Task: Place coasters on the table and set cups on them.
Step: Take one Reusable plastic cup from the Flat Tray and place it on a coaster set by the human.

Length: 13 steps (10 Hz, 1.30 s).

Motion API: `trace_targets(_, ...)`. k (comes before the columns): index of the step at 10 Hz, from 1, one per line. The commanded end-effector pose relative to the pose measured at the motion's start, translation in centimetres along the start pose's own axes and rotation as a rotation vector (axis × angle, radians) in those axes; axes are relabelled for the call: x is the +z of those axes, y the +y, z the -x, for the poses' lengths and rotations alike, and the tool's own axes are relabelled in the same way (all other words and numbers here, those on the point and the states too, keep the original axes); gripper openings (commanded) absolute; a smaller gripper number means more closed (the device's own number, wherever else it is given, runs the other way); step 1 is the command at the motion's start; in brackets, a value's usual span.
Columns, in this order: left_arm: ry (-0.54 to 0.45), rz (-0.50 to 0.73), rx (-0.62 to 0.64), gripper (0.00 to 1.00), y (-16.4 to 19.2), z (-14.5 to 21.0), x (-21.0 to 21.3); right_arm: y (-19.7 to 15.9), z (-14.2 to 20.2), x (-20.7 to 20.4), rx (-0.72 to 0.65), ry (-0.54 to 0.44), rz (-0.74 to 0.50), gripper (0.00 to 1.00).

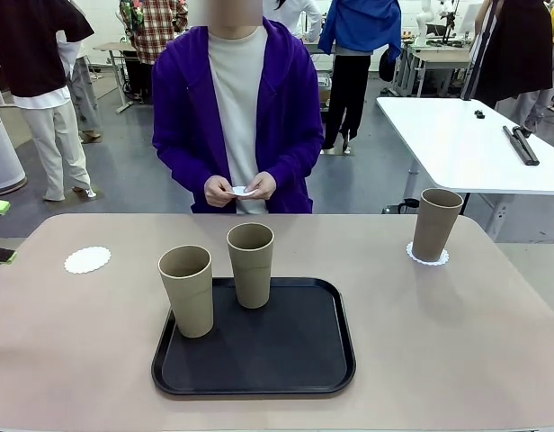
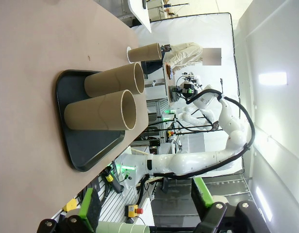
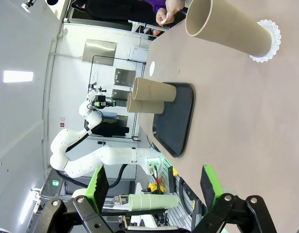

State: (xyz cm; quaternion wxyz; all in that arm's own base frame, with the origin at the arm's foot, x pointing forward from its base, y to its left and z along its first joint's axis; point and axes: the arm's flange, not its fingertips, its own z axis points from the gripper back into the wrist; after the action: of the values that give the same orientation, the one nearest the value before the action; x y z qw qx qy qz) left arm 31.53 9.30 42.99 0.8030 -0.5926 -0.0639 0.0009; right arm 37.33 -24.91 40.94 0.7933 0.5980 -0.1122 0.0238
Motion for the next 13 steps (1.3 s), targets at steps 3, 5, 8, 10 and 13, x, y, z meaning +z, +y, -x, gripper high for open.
trace_targets(3, 0.153, -0.185, -0.38, 1.0, -4.1, 0.3, -0.8, 0.0, -0.3, 0.1, -0.001, -0.001, -0.004, 1.0)
trace_targets(5, 0.307, -0.381, -0.599, 1.0, -8.6, -1.2, -3.0, 0.0, -0.3, 0.1, -0.001, -0.001, -0.004, 1.0)
trace_targets(8, 0.588, -0.714, -0.741, 1.0, -13.1, -4.0, -8.0, 0.0, -0.3, 0.1, -0.001, -0.001, -0.004, 1.0)
trace_targets(10, 0.701, -0.888, -0.771, 1.0, -15.3, -4.4, -11.7, 0.0, -0.3, 0.1, -0.001, -0.001, -0.004, 1.0)
trace_targets(13, 0.772, -0.962, -0.814, 1.0, -16.2, -4.4, -16.4, 0.0, -0.3, 0.1, -0.001, -0.001, -0.004, 1.0)
